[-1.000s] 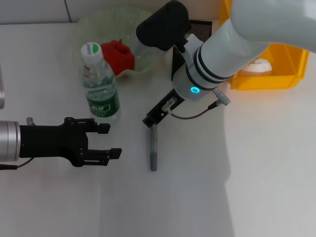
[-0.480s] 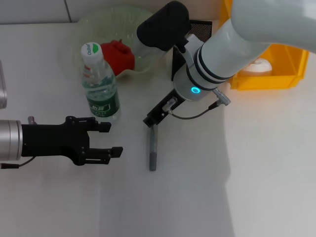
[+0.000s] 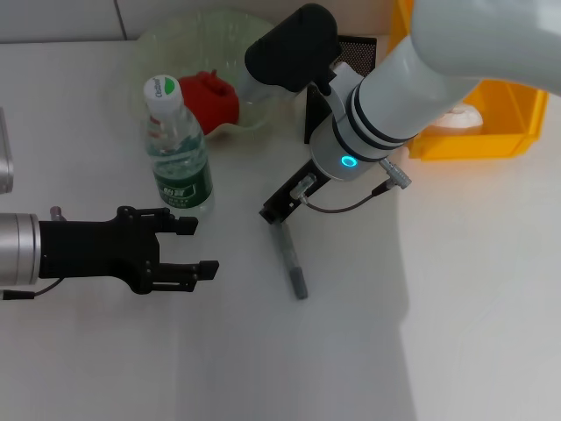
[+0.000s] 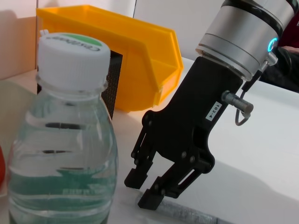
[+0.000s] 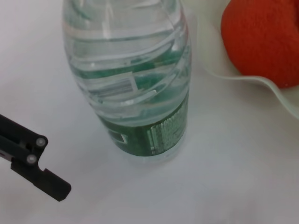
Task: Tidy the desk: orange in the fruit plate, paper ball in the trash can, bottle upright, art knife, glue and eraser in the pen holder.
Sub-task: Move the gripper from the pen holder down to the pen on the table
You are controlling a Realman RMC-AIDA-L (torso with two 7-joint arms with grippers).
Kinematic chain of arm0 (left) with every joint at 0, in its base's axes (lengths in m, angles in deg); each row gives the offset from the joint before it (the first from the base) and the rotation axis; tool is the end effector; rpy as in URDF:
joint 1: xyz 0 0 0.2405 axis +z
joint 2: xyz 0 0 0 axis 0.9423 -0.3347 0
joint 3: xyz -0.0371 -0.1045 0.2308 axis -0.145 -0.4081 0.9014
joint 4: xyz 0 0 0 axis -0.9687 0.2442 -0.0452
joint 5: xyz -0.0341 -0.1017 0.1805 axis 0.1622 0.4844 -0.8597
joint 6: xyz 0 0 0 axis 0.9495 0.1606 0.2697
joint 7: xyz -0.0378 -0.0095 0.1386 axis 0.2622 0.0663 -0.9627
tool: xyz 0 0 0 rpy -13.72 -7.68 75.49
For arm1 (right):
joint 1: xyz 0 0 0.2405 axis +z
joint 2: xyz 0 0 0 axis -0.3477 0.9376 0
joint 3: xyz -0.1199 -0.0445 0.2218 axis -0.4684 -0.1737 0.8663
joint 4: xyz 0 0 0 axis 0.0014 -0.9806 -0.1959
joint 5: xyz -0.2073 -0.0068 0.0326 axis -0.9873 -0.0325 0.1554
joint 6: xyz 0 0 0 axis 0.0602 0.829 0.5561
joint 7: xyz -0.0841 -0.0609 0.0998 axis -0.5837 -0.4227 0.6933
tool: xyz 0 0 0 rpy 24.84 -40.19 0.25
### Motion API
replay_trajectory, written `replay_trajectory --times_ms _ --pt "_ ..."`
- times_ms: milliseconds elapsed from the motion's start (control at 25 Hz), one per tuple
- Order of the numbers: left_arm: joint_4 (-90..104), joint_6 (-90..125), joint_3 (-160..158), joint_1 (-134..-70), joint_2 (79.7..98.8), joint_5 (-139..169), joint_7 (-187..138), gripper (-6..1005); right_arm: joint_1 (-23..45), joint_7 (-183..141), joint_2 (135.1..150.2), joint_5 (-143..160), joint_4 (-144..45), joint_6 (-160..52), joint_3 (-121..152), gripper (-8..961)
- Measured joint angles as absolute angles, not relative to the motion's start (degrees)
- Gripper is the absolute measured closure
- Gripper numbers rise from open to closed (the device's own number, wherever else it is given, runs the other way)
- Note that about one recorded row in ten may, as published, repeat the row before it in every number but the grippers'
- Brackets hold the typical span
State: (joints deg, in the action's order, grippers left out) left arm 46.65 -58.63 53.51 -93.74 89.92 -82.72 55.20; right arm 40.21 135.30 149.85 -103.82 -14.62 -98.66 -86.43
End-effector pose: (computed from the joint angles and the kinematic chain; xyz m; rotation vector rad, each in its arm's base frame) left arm -0.2886 0.3050 -0.0095 -2.8542 -0.5918 -0.4250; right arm 0.1145 0.3898 -0.1373 -2.6593 0.8381 -0.4159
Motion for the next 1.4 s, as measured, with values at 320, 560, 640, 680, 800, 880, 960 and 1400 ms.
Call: replay_trajectory --times_ms 320,560,640,680,800,880,960,1400 --pt "46.7 -58.6 53.5 -93.8 90.01 -82.7 55.1 229 40.2 135.3 149.85 -103.8 -14.8 -98.7 -86.4 641" --pt "46.7 -58.5 53.5 -93.8 90.00 -82.7 55.1 229 40.3 135.3 149.85 -103.8 -15.1 -98.7 -86.4 664" --pt "46.7 -58.5 53.5 -93.9 90.00 -82.7 55.1 229 40.3 135.3 149.86 -103.8 -15.1 -98.7 -86.4 686" --pt "46.7 -58.5 53.5 -93.9 90.00 -82.7 55.1 229 40.3 135.3 149.86 -103.8 -15.1 -98.7 -86.4 698" --pt "46.7 -58.5 53.5 -93.9 90.00 -82.7 55.1 229 40.3 135.3 149.85 -103.8 -15.1 -98.7 -86.4 725" --pt "46.7 -58.5 53.5 -93.9 90.00 -82.7 55.1 229 40.3 135.3 149.85 -103.8 -15.1 -98.7 -86.4 736" --pt "46.7 -58.5 53.5 -93.9 90.00 -82.7 55.1 229 40.3 135.3 149.85 -103.8 -15.1 -98.9 -86.4 747" --pt "46.7 -58.5 53.5 -93.9 90.00 -82.7 55.1 229 40.1 135.3 149.85 -103.8 -15.1 -99.2 -86.4 786"
